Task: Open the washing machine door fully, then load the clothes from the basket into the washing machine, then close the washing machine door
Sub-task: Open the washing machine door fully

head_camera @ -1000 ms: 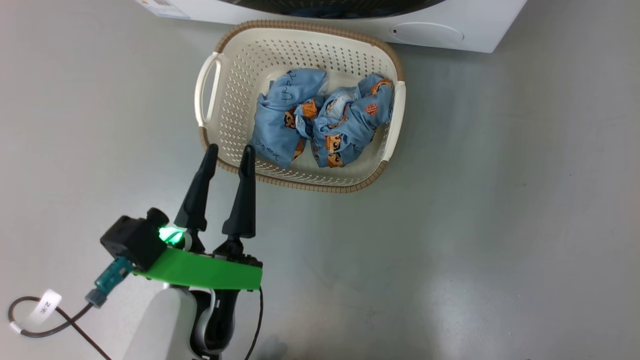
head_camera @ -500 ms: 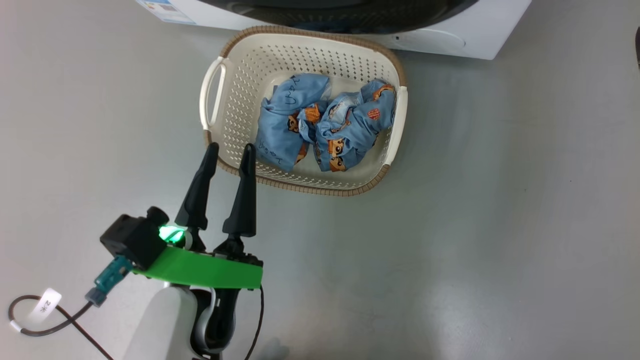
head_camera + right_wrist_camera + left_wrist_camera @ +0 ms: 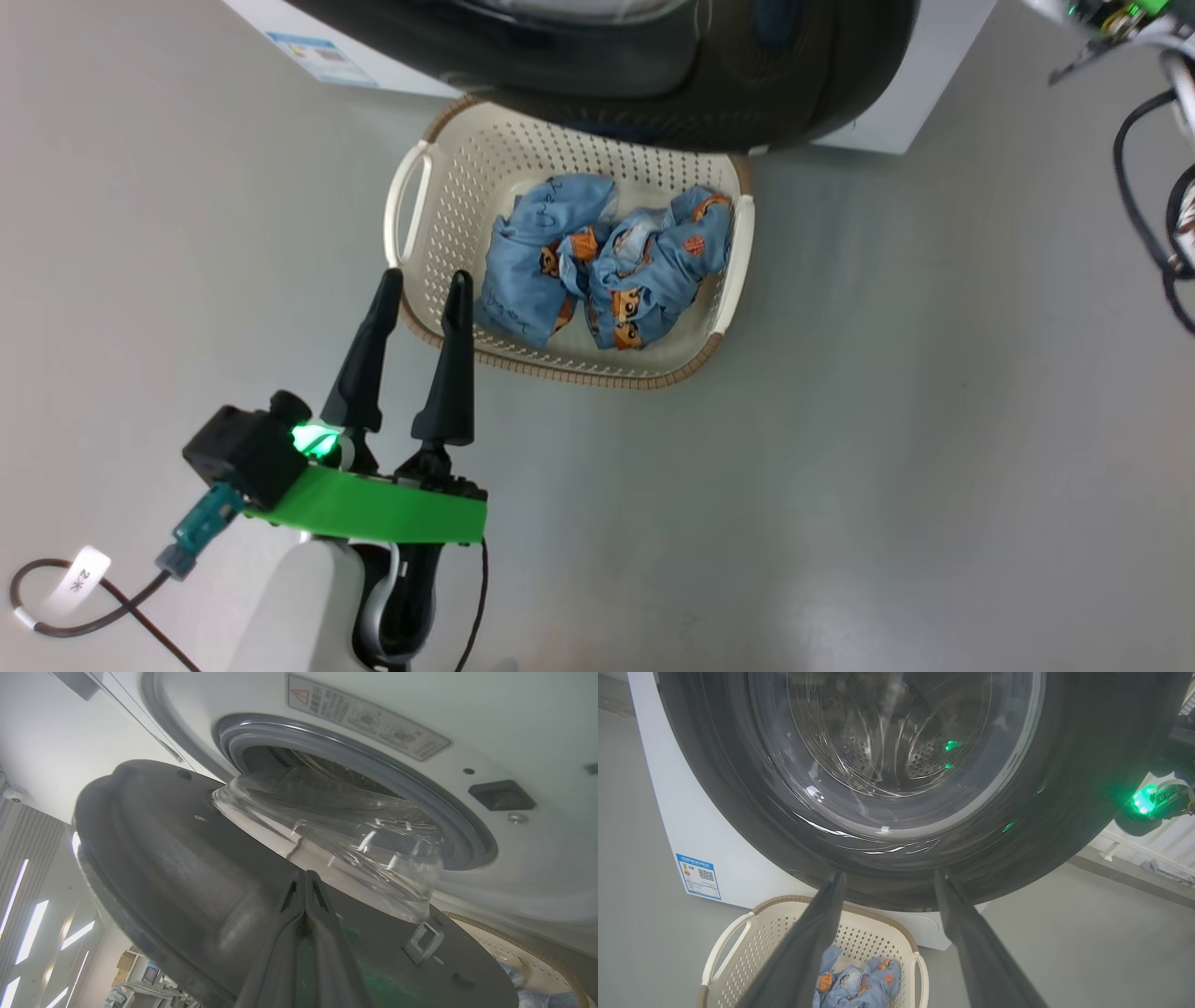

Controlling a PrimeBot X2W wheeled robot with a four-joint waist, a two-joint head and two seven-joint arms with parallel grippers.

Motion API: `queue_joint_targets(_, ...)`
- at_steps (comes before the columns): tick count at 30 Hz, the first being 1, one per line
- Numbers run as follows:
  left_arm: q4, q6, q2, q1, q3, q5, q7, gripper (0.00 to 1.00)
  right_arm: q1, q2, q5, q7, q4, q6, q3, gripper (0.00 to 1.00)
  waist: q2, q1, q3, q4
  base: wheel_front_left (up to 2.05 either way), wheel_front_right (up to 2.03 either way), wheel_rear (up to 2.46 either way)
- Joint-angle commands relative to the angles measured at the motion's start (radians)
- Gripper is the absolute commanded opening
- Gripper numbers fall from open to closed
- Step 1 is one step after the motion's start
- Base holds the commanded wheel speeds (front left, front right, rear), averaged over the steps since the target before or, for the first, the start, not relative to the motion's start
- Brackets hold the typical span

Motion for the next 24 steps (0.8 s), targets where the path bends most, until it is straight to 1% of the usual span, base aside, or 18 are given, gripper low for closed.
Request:
queue_joint_targets(1, -0.029, 0.002, 0.022, 0.019, 0.037, 0.011, -0.006, 1.00, 0.033, 0.031, 0.006, 0.010, -0.038, 0.006, 0.012, 0.00, -0.0001, 0.0000, -0.019, -0.005, 0.00, 0.00, 0.00)
queue_joint_targets(5, -0.029, 0.002, 0.022, 0.036, 0.044, 0.042, -0.006, 1.00, 0.081, 0.038, 0.012, 0.012, -0.048, 0.006, 0.023, 0.00, -0.0001, 0.0000, -0.055, -0.011, 0.00, 0.00, 0.00)
queue_joint_targets(16, -0.026, 0.001, 0.022, 0.102, 0.077, 0.084, -0.006, 1.00, 0.212, 0.078, 0.025, 0.027, -0.066, 0.006, 0.059, 0.00, -0.0001, 0.0000, -0.158, -0.020, 0.00, 0.00, 0.00)
queue_joint_targets(24, -0.033, 0.001, 0.022, 0.135, 0.078, 0.112, -0.006, 1.00, 0.290, 0.108, 0.023, 0.058, -0.083, 0.006, 0.092, 0.00, -0.0001, 0.0000, -0.200, -0.002, 0.00, 0.00, 0.00)
